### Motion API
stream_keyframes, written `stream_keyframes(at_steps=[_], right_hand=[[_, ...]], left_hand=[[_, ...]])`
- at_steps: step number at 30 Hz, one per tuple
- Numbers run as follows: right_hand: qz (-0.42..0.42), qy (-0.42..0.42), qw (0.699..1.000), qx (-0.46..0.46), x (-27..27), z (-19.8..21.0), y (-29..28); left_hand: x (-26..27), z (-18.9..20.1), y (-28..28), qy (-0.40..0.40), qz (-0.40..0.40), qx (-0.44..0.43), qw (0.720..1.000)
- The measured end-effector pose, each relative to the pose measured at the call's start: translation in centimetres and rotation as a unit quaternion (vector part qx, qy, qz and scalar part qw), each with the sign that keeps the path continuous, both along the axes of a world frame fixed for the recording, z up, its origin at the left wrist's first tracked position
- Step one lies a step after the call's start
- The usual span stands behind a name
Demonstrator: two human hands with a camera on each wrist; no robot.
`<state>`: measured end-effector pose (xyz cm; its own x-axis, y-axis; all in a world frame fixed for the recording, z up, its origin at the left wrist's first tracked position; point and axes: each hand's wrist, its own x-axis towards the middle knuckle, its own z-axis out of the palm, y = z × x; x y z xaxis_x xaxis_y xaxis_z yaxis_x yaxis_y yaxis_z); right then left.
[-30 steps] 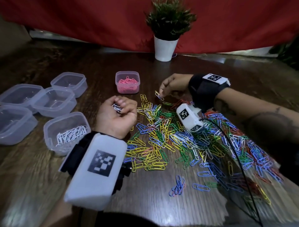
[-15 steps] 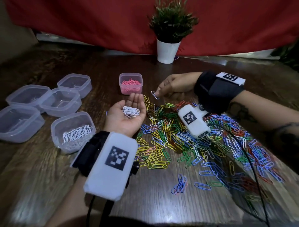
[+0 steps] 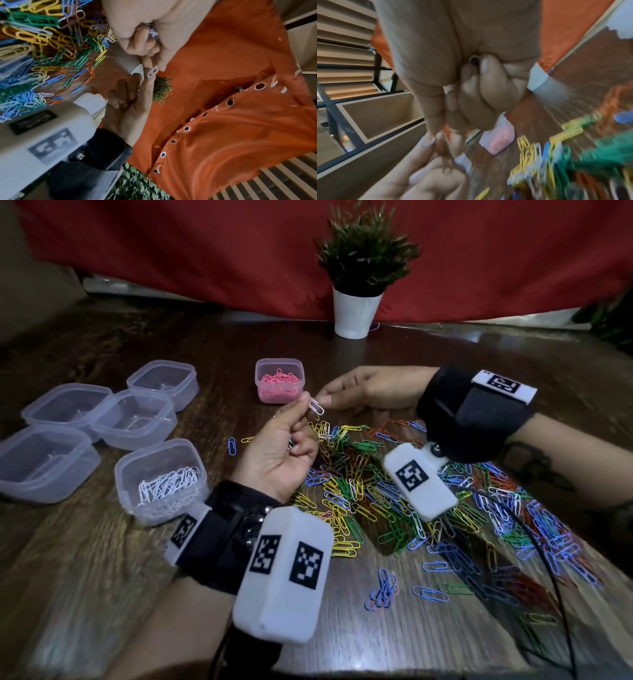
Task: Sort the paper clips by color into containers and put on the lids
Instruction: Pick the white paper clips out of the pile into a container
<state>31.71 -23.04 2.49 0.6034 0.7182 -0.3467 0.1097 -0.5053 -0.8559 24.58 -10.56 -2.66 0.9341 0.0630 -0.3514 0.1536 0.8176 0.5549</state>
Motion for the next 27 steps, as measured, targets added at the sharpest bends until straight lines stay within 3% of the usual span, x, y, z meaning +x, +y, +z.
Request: stream_keyframes(at_steps=[7, 10, 12, 16, 19, 21, 27], right_hand=[[-0.037, 0.036, 0.998, 0.028, -0.3, -0.4, -0.2], [0.018, -0.015, 0.999, 0.026, -1.0, 0.2, 0.9], [0.017, -0.09, 0.996, -0.003, -1.0, 0.8, 1.9], [-0.048, -0.289, 0.941, -0.167, 1.1, 0.7, 2.2], [0.028, -0.338, 0.891, -0.302, 1.8, -1.2, 1.8], [0.051, -0.348, 0.878, -0.326, 2.1, -2.6, 1.8], [0.022, -0.266, 0.924, -0.273, 2.9, -4.6, 2.1]], left_hand=[[-0.1, 0.1, -0.1, -0.002, 0.001, 0.004, 1.0], [-0.1, 0.1, -0.2, -0.021, 0.021, 0.004, 1.0], [0.0, -0.1, 0.2, -0.028, 0.046, -0.062, 0.997], [-0.2, -0.3, 2.2, -0.06, 0.046, -0.259, 0.963], [-0.1, -0.7, 3.1, -0.053, 0.048, -0.241, 0.968], [0.2, -0.9, 3.3, -0.051, 0.048, -0.203, 0.977], [0.0, -0.8, 3.3, -0.046, 0.041, -0.184, 0.981]])
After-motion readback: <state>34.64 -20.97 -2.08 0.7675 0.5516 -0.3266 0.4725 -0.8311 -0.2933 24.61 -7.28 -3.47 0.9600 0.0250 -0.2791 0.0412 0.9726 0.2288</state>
